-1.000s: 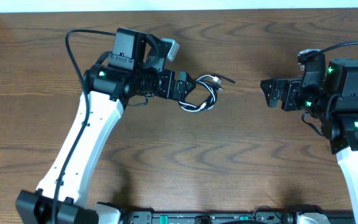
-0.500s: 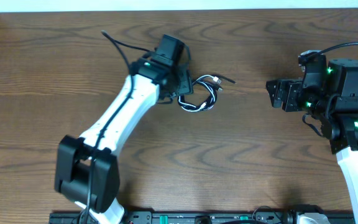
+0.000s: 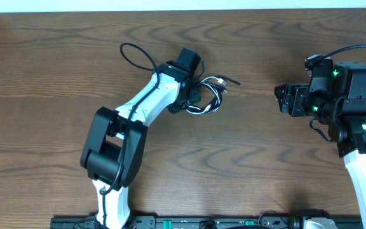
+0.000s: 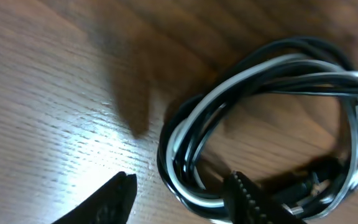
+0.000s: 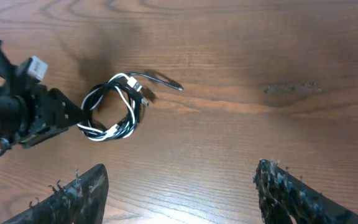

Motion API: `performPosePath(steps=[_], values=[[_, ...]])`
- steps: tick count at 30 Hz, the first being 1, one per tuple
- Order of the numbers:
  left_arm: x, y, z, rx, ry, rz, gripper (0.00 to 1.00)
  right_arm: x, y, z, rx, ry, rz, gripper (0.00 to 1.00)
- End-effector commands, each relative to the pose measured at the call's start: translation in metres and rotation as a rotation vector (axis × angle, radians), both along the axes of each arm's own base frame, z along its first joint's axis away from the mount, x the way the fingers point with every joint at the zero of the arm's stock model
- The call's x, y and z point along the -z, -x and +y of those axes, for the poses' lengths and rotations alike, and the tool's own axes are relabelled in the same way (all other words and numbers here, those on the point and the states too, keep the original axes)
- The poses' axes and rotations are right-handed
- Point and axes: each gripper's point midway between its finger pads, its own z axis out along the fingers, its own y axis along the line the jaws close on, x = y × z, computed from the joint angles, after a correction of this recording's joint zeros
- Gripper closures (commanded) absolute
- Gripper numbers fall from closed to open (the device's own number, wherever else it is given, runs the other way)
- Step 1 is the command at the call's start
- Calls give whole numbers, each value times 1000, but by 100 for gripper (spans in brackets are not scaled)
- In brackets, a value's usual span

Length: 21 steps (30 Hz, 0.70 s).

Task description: Untangle cables

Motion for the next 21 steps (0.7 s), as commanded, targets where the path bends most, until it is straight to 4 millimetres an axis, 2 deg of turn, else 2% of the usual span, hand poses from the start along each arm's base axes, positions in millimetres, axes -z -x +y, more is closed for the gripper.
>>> performPosePath(steps=[1, 9, 13, 18, 21], values=[[3, -2, -4, -29, 11, 9, 55, -5, -1, 1, -9, 12, -12, 28], [5, 3, -19, 5, 20, 2, 57, -1, 3, 1, -9, 13, 11, 28], [8, 4, -20, 12, -4, -3, 58, 2, 6, 1, -9, 14, 26, 28], [21, 6, -19, 13, -17, 19, 73, 1, 5, 1, -9, 14, 25, 29], [21, 6, -19, 14, -16, 19, 92, 1, 5, 1, -9, 13, 23, 28]])
